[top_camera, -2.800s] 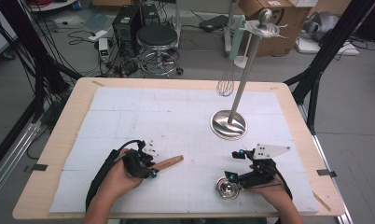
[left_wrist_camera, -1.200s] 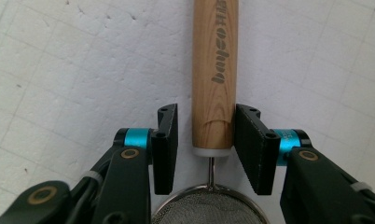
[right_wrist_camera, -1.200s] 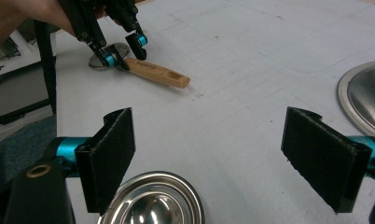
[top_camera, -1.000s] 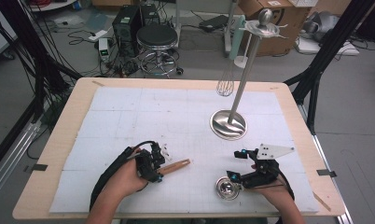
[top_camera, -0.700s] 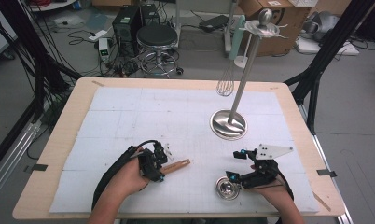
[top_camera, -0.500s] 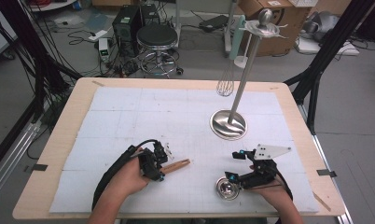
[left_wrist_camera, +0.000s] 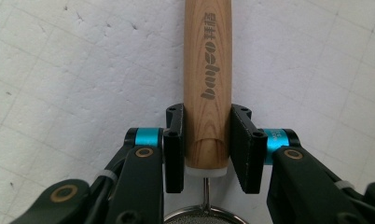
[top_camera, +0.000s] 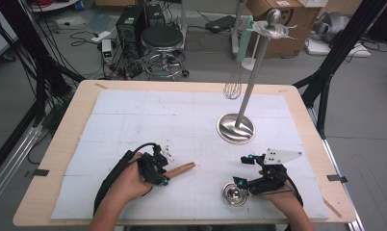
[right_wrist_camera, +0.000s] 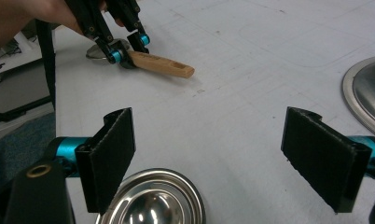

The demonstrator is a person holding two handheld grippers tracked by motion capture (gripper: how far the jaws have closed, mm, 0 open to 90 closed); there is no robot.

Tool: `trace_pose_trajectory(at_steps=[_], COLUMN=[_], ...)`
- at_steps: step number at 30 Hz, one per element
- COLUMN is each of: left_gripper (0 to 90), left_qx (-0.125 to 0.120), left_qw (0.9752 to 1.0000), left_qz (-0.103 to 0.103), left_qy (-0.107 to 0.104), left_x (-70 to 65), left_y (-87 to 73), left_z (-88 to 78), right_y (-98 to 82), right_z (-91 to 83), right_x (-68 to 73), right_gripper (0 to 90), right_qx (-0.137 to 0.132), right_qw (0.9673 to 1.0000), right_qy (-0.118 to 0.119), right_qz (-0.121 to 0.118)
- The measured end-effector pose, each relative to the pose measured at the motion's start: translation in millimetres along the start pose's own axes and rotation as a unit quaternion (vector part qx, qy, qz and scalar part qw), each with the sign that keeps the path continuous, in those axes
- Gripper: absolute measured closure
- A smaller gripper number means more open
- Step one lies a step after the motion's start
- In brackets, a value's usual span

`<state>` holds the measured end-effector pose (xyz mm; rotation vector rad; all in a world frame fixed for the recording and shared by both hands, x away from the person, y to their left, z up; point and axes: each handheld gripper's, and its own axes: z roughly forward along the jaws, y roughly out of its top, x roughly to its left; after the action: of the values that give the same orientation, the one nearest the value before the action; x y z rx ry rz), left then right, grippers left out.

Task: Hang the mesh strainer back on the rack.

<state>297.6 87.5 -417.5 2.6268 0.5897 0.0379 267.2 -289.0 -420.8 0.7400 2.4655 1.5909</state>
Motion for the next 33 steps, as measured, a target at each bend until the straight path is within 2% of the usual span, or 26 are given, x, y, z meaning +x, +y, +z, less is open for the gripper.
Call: trace_pose_trajectory(at_steps=[2,4,7,9,13,17,22,27,32,33], left_gripper=[68.8,68.8,68.8,68.8,68.7,68.7,68.7,68.7,68.7,68.8], left_qx=[-0.007,-0.018,-0.043,-0.066,-0.115,-0.154,-0.185,-0.201,-0.215,-0.219], left_qw=[1.0,0.9998,0.9987,0.9971,0.9907,0.9841,0.9762,0.9718,0.9684,0.967], left_qz=[-0.001,0.001,0.008,0.012,0.023,0.035,0.041,0.049,0.059,0.06], left_qy=[-0.002,-0.013,-0.027,-0.037,-0.068,-0.081,-0.106,-0.114,-0.112,-0.116], left_x=[-0.2,-0.8,-3.2,-5.5,-10.2,-14.8,-16.8,-18.1,-20.4,-21.0], left_y=[-1.3,-2.1,-2.0,-1.0,2.8,7.3,10.3,14.6,20.6,22.1], left_z=[-0.9,-2.8,-7.5,-11.6,-19.6,-25.1,-28.9,-33.0,-39.5,-40.7], right_y=[-0.2,-0.2,-0.1,0.0,0.5,1.0,2.7,6.2,13.8,16.2], right_z=[-0.1,-0.1,0.5,0.6,0.4,-0.5,-1.7,-3.7,-7.8,-8.7], right_x=[-0.1,0.0,0.5,0.4,0.9,1.4,2.6,3.7,4.6,5.1], right_gripper=[16.7,16.7,16.7,16.7,16.7,16.7,16.7,16.7,16.7,16.7], right_qx=[0.0,0.0,0.001,0.001,-0.002,-0.007,-0.017,-0.024,-0.04,-0.042], right_qw=[1.0,1.0,1.0,1.0,1.0,1.0,0.9998,0.9997,0.9992,0.999], right_qy=[-0.001,0.0,0.0,-0.001,0.002,0.004,0.008,0.011,0.009,0.01], right_qz=[0.001,0.001,0.002,0.0,0.0,0.002,0.001,-0.001,-0.007,-0.007])
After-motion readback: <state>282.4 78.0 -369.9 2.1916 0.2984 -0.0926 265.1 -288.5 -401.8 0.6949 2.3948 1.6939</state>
